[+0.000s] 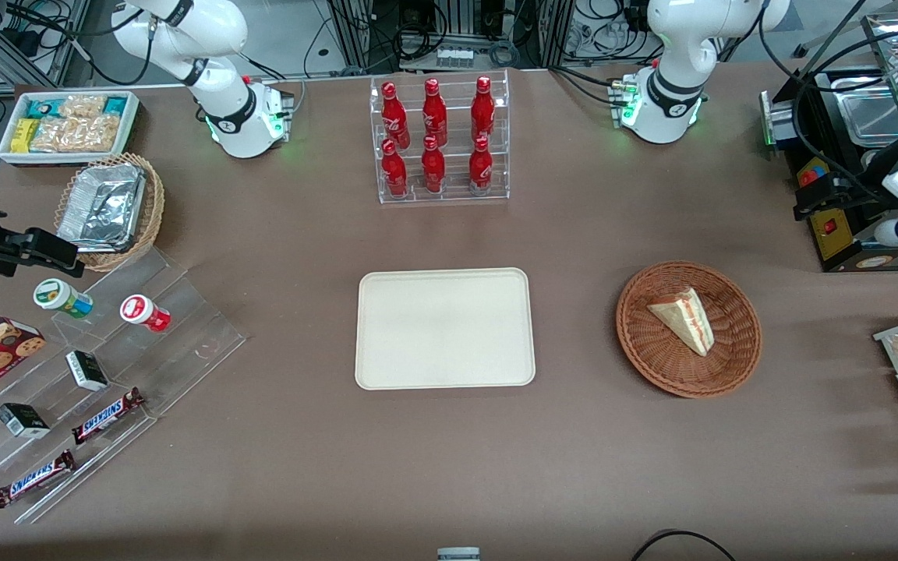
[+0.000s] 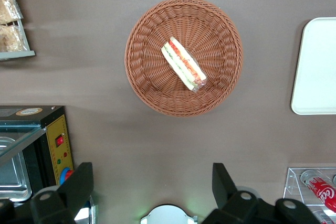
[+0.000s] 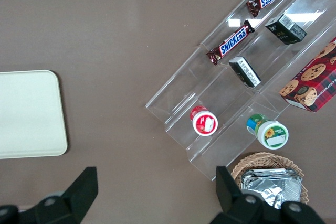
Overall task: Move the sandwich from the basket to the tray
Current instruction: 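Move the left gripper out toward the wicker basket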
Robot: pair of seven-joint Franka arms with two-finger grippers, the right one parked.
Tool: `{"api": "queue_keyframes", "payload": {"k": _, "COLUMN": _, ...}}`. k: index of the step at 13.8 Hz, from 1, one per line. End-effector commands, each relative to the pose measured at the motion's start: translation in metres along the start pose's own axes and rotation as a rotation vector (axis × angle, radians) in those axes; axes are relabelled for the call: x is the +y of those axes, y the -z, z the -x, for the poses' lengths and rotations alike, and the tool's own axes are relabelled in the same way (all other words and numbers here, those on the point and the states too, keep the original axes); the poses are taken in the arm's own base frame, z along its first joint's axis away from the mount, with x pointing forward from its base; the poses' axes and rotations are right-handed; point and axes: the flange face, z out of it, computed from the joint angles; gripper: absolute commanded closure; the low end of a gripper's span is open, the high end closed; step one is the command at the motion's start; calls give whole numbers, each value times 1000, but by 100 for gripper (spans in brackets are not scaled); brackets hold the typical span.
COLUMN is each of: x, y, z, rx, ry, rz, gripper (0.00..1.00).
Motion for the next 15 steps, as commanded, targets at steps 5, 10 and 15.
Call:
{"api": "queue_keyframes", "payload": {"k": 5, "x": -1, "y": -5, "z": -3, "rx": -1, "ry": -2, "rz": -19, "gripper": 0}}
{"api": "queue_keyframes", "payload": {"k": 10, "x": 7, "y": -83, "z": -31, "rx": 21, "ry": 263, "rz": -34, "gripper": 0}}
{"api": "queue_keyframes", "payload": {"k": 15, "x": 43, "y": -180, "z": -44, "rx": 137, "ry": 583, "rz": 26, "gripper": 0}}
